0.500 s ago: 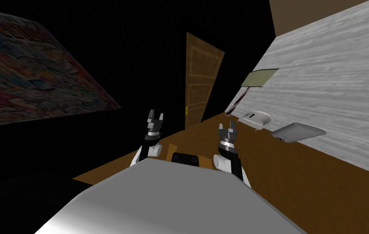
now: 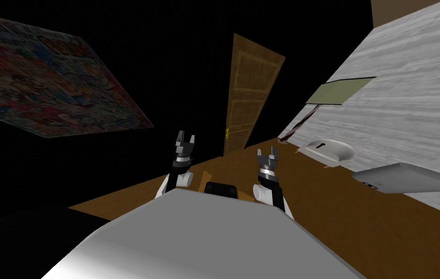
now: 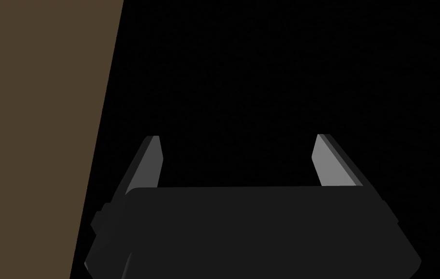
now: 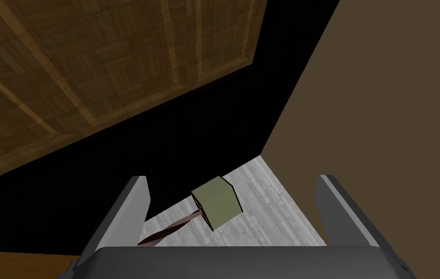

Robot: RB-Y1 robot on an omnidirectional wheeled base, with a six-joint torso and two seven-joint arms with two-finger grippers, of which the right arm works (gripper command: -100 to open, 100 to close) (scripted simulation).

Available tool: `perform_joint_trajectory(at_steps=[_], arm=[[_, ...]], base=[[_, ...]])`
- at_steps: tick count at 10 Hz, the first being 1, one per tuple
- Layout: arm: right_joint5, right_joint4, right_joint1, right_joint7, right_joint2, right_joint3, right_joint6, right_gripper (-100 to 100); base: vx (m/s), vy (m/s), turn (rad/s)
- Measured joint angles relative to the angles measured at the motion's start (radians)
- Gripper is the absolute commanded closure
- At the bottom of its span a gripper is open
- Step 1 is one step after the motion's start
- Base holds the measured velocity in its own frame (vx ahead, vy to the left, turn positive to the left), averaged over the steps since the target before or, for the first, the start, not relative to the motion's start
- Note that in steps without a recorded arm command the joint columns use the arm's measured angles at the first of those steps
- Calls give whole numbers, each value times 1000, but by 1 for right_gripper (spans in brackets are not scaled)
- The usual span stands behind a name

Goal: Pull the door open

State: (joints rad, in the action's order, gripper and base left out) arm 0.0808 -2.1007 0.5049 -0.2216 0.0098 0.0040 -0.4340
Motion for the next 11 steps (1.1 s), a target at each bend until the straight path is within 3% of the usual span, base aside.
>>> perform_joint_trajectory(at_steps=[11], arm=[[125,226,-60,-217,-61,5,-77,-100]], base=[[79,-52,196]])
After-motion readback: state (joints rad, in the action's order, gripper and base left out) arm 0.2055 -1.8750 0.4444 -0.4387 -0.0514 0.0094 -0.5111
